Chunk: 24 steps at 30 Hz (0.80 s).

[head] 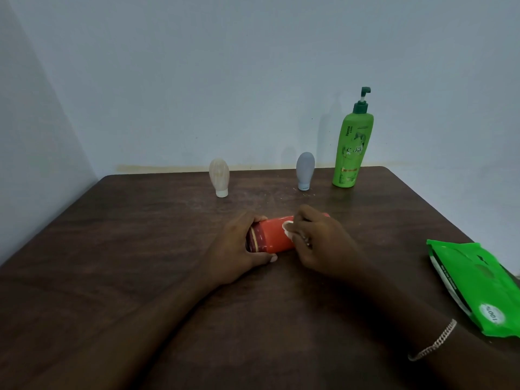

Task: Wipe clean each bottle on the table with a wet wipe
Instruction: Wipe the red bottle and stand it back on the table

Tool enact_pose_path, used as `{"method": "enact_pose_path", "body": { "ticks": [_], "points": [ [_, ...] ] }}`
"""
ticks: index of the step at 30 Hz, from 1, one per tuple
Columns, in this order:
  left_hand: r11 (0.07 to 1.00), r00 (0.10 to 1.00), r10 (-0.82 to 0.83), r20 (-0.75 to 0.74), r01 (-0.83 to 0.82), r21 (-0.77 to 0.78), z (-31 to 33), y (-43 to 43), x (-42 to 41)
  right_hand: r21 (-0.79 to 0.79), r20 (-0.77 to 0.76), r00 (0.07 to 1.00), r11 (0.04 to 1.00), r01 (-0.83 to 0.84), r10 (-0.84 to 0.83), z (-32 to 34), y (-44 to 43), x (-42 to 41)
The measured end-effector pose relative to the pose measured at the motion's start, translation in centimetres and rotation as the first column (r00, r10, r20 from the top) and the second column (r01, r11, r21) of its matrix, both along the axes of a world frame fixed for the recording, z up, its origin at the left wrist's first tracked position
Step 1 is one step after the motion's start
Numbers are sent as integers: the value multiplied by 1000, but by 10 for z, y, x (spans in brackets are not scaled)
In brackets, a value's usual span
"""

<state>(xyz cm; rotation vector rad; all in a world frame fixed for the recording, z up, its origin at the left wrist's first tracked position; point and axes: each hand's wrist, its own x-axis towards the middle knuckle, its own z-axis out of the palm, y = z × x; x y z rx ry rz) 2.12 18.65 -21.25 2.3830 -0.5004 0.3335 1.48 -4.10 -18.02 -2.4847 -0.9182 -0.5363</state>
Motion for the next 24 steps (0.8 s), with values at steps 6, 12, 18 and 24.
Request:
{"method": "enact_pose_path", "body": {
  "ticks": [6, 12, 18, 24],
  "points": [
    [1000, 1000, -1, -1, 1, 6, 0, 0, 3, 83, 30, 986, 983, 163, -166, 0, -25, 24],
    [1000, 1000, -9, -13, 9, -26, 0, 3, 4, 3, -34, 999, 1000, 20, -20, 1, -18, 10],
    [999, 1000, -10, -26, 9, -35, -2, 1, 5, 68, -11, 980, 978, 198, -197, 2, -29, 33],
    [999, 997, 19, -77, -23, -49, -2, 4, 7, 33, -81, 993, 996, 85, -82, 4, -39, 26]
  ]
}}
